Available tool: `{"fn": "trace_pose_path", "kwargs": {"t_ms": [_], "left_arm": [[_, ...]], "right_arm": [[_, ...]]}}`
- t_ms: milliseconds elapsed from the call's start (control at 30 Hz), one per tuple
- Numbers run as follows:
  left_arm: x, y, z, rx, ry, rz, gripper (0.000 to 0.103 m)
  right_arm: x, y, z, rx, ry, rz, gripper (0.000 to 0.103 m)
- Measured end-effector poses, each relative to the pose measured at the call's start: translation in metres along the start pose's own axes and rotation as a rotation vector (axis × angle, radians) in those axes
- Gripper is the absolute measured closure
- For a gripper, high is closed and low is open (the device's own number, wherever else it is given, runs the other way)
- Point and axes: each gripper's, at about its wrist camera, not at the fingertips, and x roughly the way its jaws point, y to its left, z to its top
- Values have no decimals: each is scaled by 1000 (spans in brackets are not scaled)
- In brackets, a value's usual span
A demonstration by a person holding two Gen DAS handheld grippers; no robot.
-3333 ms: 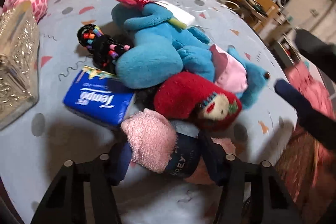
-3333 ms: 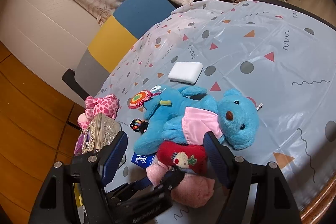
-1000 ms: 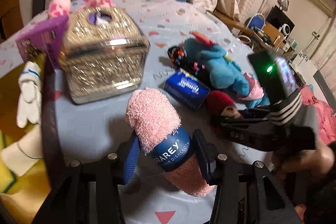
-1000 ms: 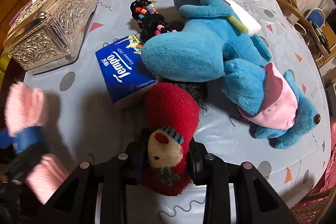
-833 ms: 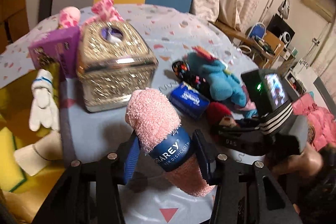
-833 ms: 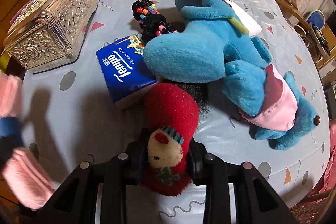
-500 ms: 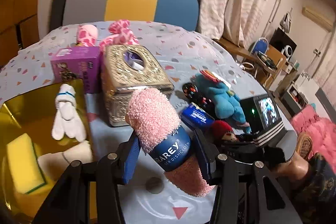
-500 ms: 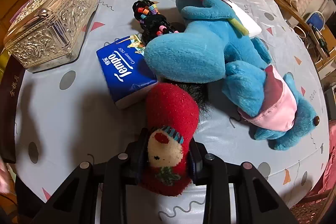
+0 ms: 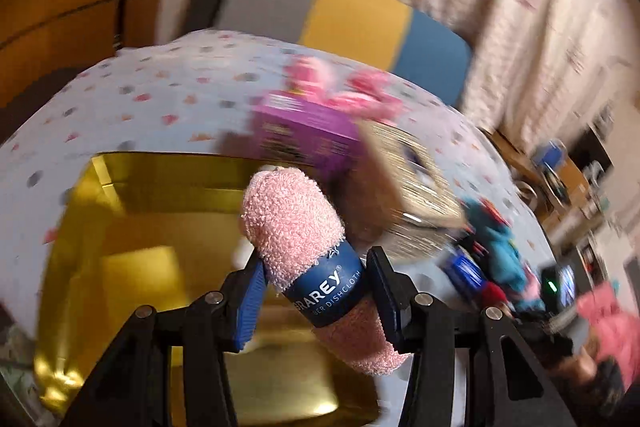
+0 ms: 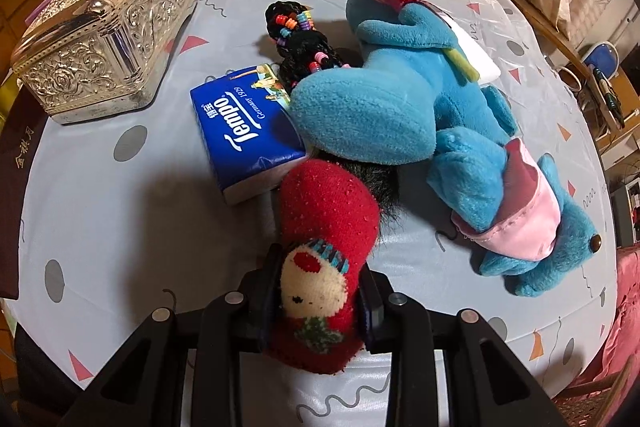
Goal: Organize soft objects
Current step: 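Carry the pink roll into the gold tray with the left tool while the right tool holds the red sock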
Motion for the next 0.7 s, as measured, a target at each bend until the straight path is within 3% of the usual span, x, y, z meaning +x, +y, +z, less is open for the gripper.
{"fn": "trace_pose_path", "kwargs": {"t_ms": [300,500,700], "left_arm": [[12,120,40,-264,-15,108,53],[39,155,49,-369,10,168,45],[32,162,50,-369,-24,197,36]], "right_arm": [[1,-4,1,1,0,2,71],[1,-6,3,6,2,8,71],[2,-7,4,8,3,11,71]]}}
